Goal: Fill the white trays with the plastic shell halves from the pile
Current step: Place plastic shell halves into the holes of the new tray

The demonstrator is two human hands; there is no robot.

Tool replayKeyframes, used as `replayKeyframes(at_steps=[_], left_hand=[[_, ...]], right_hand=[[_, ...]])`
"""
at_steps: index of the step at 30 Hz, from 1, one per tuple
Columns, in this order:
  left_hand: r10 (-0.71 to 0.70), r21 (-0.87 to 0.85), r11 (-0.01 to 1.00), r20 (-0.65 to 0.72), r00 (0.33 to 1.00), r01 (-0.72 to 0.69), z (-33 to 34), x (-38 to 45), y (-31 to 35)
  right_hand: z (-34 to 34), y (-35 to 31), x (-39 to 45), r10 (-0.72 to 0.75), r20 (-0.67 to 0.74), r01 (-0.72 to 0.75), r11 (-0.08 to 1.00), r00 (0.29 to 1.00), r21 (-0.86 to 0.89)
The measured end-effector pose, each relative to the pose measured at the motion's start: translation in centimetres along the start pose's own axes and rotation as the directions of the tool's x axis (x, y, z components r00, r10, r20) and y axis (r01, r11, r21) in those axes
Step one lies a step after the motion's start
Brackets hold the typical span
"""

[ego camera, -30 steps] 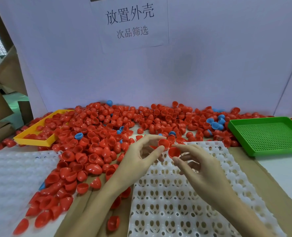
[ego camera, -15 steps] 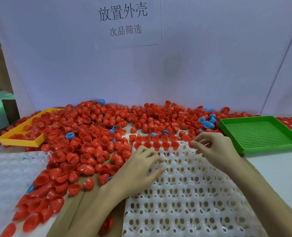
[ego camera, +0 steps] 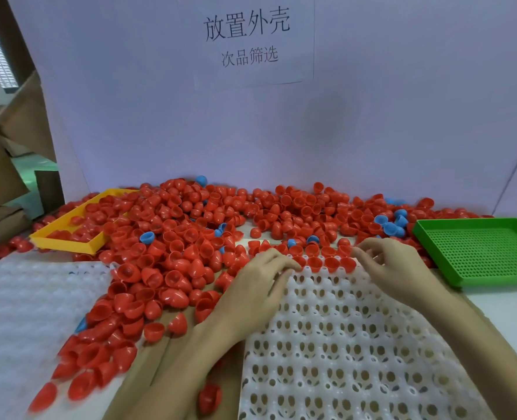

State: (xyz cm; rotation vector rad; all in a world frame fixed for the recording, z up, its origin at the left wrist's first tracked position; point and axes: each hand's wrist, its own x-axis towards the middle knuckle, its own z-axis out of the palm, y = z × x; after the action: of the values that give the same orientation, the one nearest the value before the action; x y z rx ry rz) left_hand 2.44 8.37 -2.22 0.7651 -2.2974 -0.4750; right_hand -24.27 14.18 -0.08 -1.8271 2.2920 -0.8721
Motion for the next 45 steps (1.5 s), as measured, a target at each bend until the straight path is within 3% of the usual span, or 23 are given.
replayKeyframes(at_steps=[4, 8, 12, 16, 19, 23, 29, 33, 39, 41, 45], left_hand=[[-0.224, 0.116, 0.960, -0.220, 0.949, 0.254, -1.4, 0.5, -2.0], [-0.406, 0.214, 0.871, -0.198, 0.892, 0.443, -3.2, 0.1, -5.0], [-0.381, 0.383, 0.808, -0.242, 0.892, 0.449, -4.6, -0.3, -6.8], [-0.304, 0.399, 0.804, -0.362, 0.881, 0.441, -5.2, -0.4, -8.2], [-0.424, 0.407, 0.776, -0.230, 0.876, 0.482, -5.1, -0.3, -9.2], [-0.435, 0.473, 0.758, -0.146, 0.888, 0.449, -4.8, -0.1, -9.8], [-0.393, 0.236, 0.861, -0.252, 0.884, 0.450, -4.8, -0.2, -9.6], [-0.405, 0.076, 0.897, -0.254, 0.878, 0.436, -5.1, -0.3, -8.8], [-0.210, -0.119, 0.976, -0.326, 0.922, 0.181, -5.1, 0.1, -5.2], [-0.127, -0.207, 0.976, -0.275, 0.953, 0.070, -4.8, 0.3, -3.6], [0.000, -0.422, 0.906, -0.093, 0.996, -0.040, -3.4, 0.3, -0.6]], right_hand=[[-0.6, -0.2, -1.8, 0.030, 0.039, -0.033, 0.995, 0.999, 0.091], [-0.3, -0.8, -3.8, 0.009, 0.022, -0.012, 0.986, 1.000, 0.168], [-0.1, -1.5, -4.8, -0.028, -0.017, 0.031, 0.972, 0.999, 0.232], [-0.1, -2.0, -5.1, -0.048, -0.046, 0.058, 0.969, 0.998, 0.239], [-0.1, -2.2, -5.2, -0.064, -0.041, 0.072, 0.968, 0.997, 0.239], [-0.1, -2.6, -5.4, -0.070, -0.041, 0.078, 0.967, 0.997, 0.243], [-0.4, -3.1, -5.6, -0.047, -0.020, 0.050, 0.972, 0.999, 0.231], [-0.4, -3.4, -5.7, -0.037, -0.016, 0.040, 0.972, 0.999, 0.233], [-0.4, -3.8, -5.9, -0.059, -0.001, 0.056, 0.942, 0.998, 0.331], [-0.3, -4.1, -6.0, -0.069, 0.011, 0.057, 0.888, 0.998, 0.457], [-0.1, -5.5, -6.7, -0.098, 0.059, 0.019, 0.653, 0.993, 0.757]])
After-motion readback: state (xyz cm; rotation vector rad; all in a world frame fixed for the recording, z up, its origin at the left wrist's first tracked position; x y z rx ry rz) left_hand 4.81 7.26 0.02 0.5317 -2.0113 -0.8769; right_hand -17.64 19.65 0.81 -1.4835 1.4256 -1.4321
